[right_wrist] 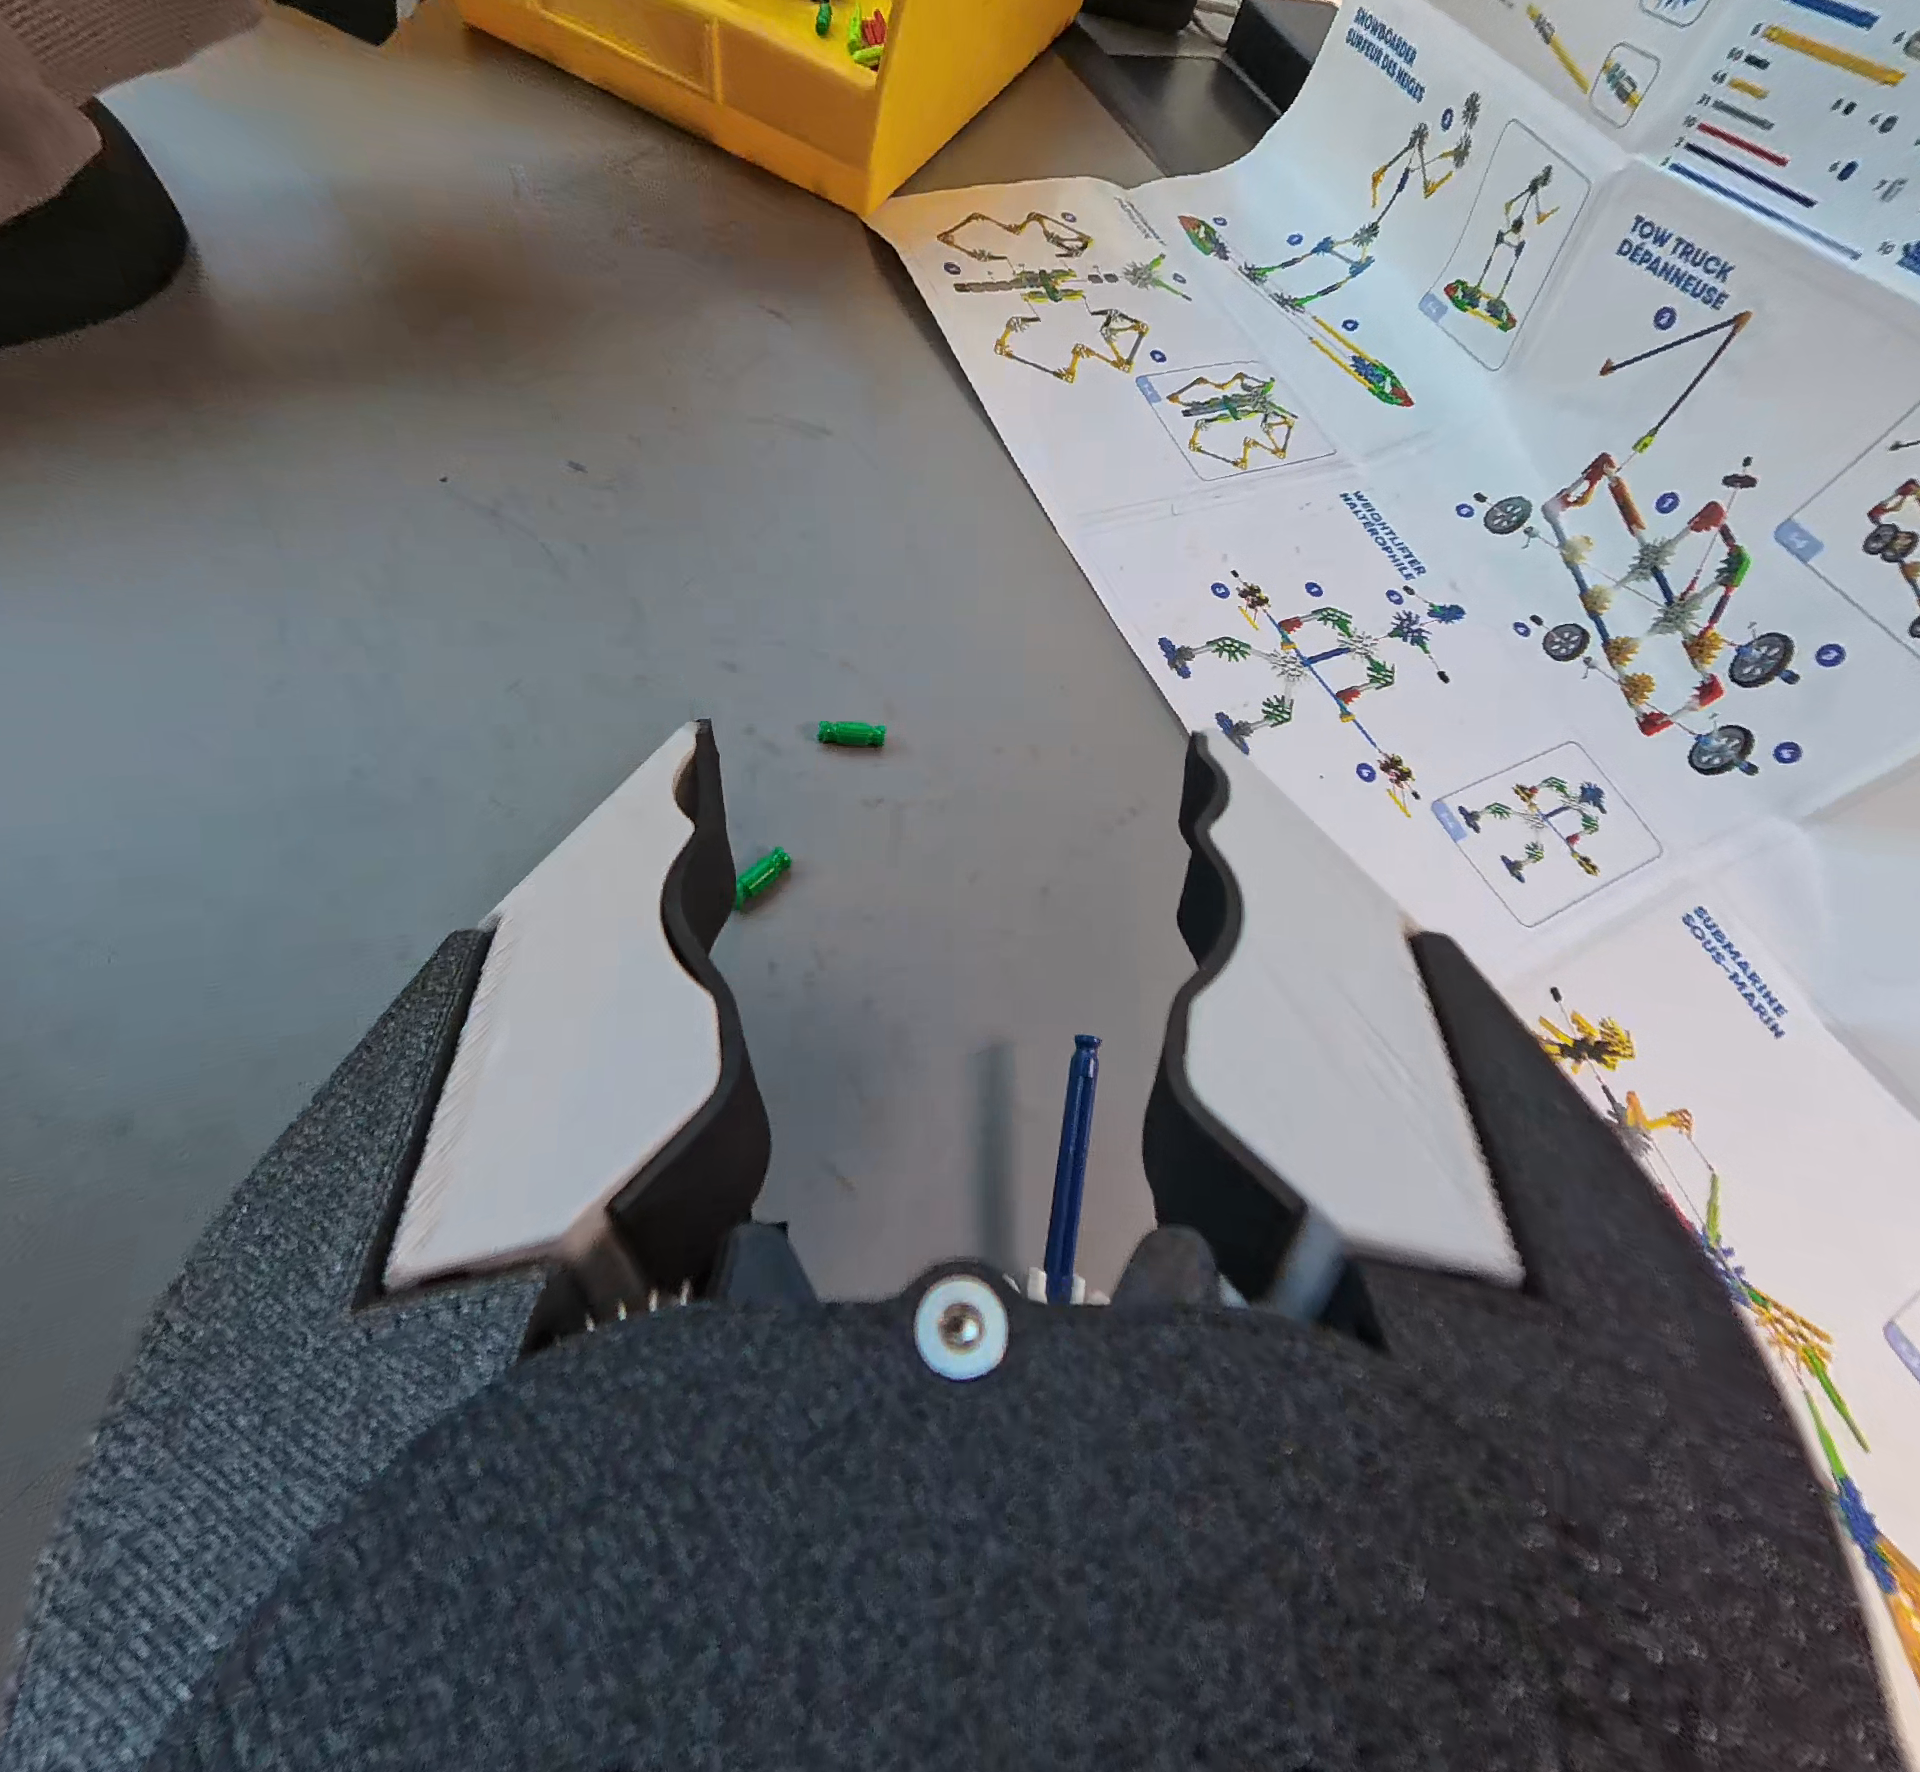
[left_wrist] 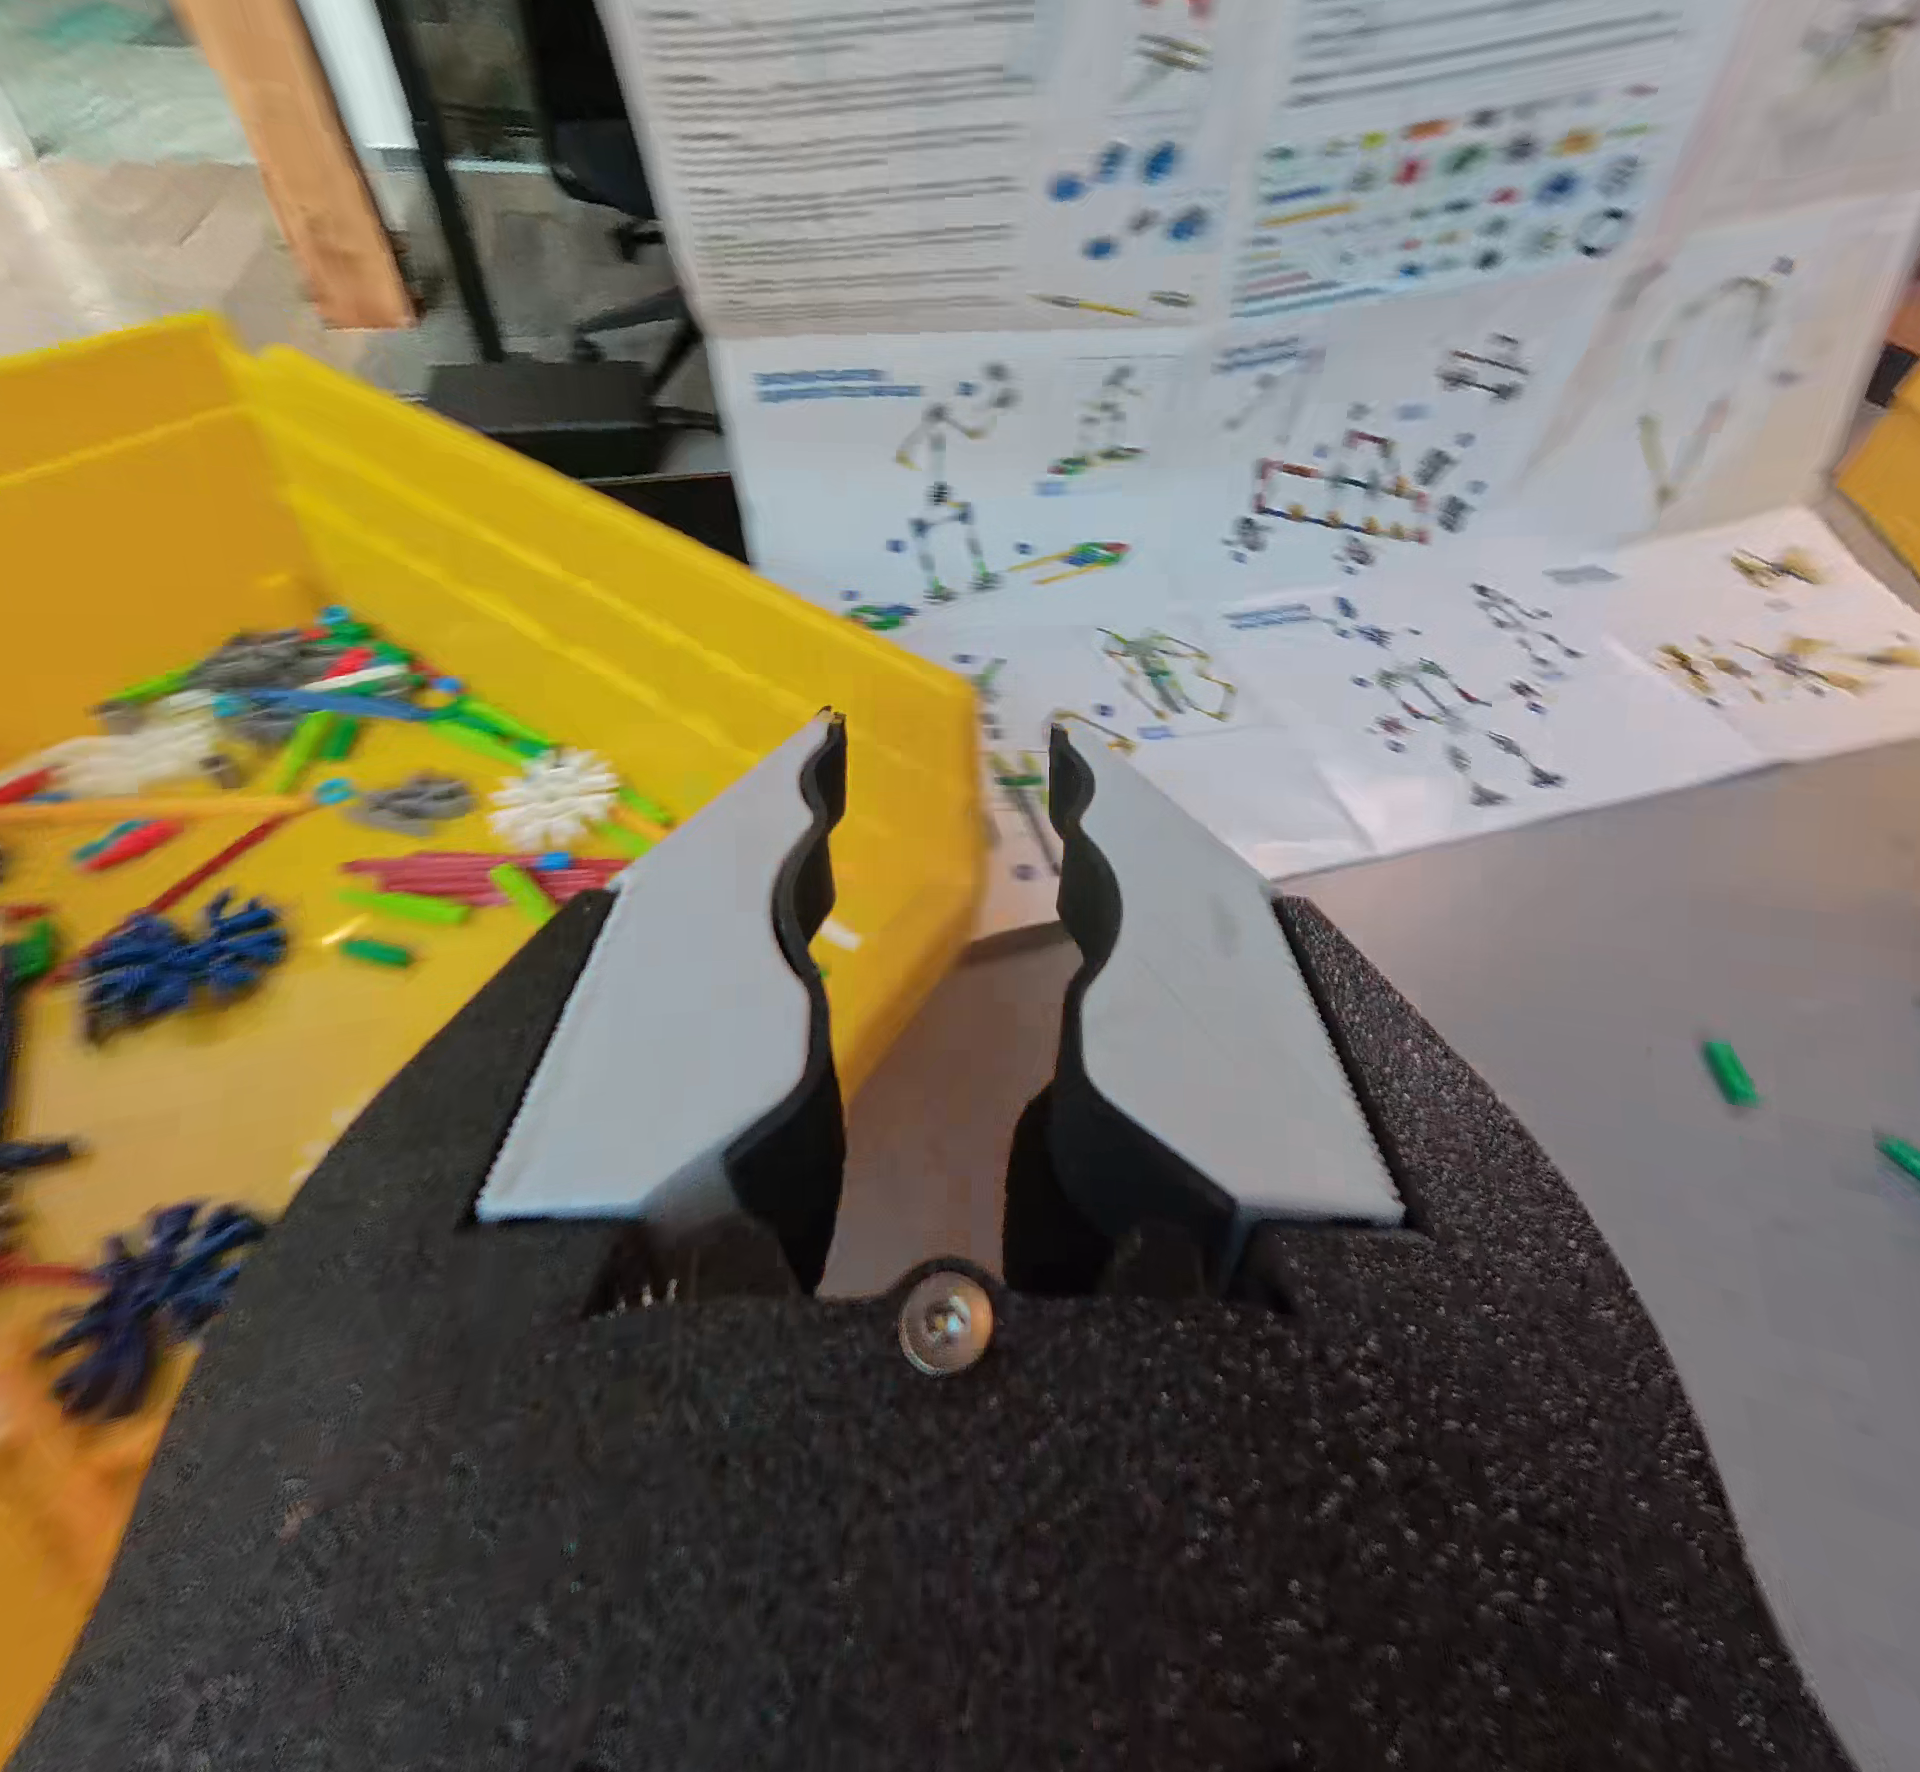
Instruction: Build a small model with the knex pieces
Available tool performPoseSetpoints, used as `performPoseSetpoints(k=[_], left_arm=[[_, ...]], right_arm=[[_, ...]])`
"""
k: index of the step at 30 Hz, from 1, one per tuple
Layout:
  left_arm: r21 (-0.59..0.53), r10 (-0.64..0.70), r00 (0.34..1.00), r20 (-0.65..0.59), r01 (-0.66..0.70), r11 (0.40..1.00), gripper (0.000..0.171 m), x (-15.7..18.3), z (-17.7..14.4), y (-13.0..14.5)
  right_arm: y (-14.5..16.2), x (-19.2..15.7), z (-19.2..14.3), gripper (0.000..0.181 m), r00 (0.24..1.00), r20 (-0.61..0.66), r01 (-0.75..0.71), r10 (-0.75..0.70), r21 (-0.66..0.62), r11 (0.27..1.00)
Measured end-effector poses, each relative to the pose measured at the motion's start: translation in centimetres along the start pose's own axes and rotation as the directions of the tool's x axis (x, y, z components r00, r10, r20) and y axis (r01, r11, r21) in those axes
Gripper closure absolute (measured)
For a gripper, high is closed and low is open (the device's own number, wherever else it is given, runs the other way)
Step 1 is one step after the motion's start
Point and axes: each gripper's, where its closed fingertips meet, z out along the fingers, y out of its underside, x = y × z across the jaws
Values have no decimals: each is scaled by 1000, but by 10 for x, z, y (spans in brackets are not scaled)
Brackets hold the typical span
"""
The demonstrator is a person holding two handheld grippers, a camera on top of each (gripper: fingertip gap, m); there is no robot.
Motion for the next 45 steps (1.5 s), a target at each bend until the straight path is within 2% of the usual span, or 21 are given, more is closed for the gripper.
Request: performPoseSetpoints(k=[2, 4, 5, 6, 8, 11, 16, 19, 21, 25, 27, 29, 32, 35, 37, 40, 45], left_arm=[[-85, 6, 960, -281, -31, 996, 133, 72, 11, 18], [-185, -91, 849, -520, -8, 983, 133, 141, 11, 38], [-246, -128, 795, -593, -27, 969, 133, 168, 9, 51], [-286, -127, 768, -627, -76, 955, 132, 187, 7, 64], [-304, -44, 758, -651, -206, 930, 130, 212, 6, 86], [-313, 71, 777, -626, -334, 889, 130, 225, 10, 106], [-348, 110, 787, -608, -388, 853, 143, 235, 14, 122], [-348, 149, 787, -599, -423, 836, 153, 235, 17, 127], [-345, 193, 794, -577, -451, 823, 166, 231, 19, 128], [-319, 255, 770, -585, -507, 801, 166, 227, 18, 126], [-278, 325, 785, -527, -521, 807, 166, 210, 21, 112], [-237, 386, 839, -384, -494, 837, 166, 172, 25, 82], [-186, 425, 903, -66, -430, 884, 165, 86, 20, 35], [-160, 411, 894, 176, -386, 908, 165, 10, 5, 11], [-146, 384, 886, 259, -357, 923, 165, -21, -4, 4], [-128, 323, 897, 300, -297, 946, 165, -44, -10, 5], [-59, 269, 930, 249, -262, 963, 162, -36, -8, 1]], right_arm=[[3, 4, -1, 97, 1000, -3, -2, 2, -9, 1000], [4, 11, -5, 101, 1000, -11, -9, 9, -9, 1000], [5, 15, -7, 102, 1000, -21, -11, 11, -9, 1000], [6, 20, -10, 102, 999, -34, -12, 12, -8, 1000], [6, 28, -15, 104, 998, -54, -17, 17, -1, 1000], [6, 35, -19, 109, 997, -60, -40, 40, 15, 999], [11, 33, -17, 120, 997, -20, -76, 76, 7, 997], [16, 17, -14, 121, 996, 54, -72, 75, -43, 996], [17, 3, -11, 121, 992, 105, -64, 72, -72, 995], [20, -10, -9, 121, 992, 127, 13, 1, -112, 994], [22, -10, -9, 120, 993, 121, 29, -14, -123, 992], [22, -5, -11, 120, 994, 111, 21, -7, -120, 993], [20, 0, -14, 121, 994, 105, -4, 15, -109, 994], [22, -8, -14, 120, 989, 147, -14, 33, -126, 992], [23, -19, -13, 120, 983, 182, -3, 29, -143, 990], [25, -33, -10, 125, 976, 217, 5, 33, -171, 985], [36, -49, -1, 132, 971, 230, -13, 73, -249, 968]])
